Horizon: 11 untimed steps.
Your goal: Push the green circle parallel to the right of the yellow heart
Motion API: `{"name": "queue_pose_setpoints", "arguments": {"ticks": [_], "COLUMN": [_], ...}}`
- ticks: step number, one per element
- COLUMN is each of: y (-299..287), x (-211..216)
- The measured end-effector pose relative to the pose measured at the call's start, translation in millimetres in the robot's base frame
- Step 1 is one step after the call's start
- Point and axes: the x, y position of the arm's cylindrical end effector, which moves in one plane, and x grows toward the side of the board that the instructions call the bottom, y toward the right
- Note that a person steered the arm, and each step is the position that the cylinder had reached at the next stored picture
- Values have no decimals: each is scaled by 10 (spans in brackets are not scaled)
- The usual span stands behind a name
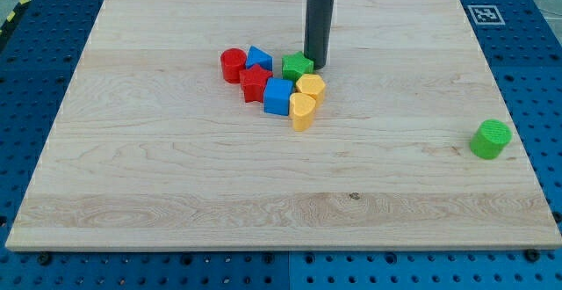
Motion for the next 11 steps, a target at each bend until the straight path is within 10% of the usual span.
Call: {"name": "queue_pose_setpoints", "arguments": {"ticks": [2,5,8,11], "y": [1134,2925,2335,1228], "x": [-70,980,1837,957]}}
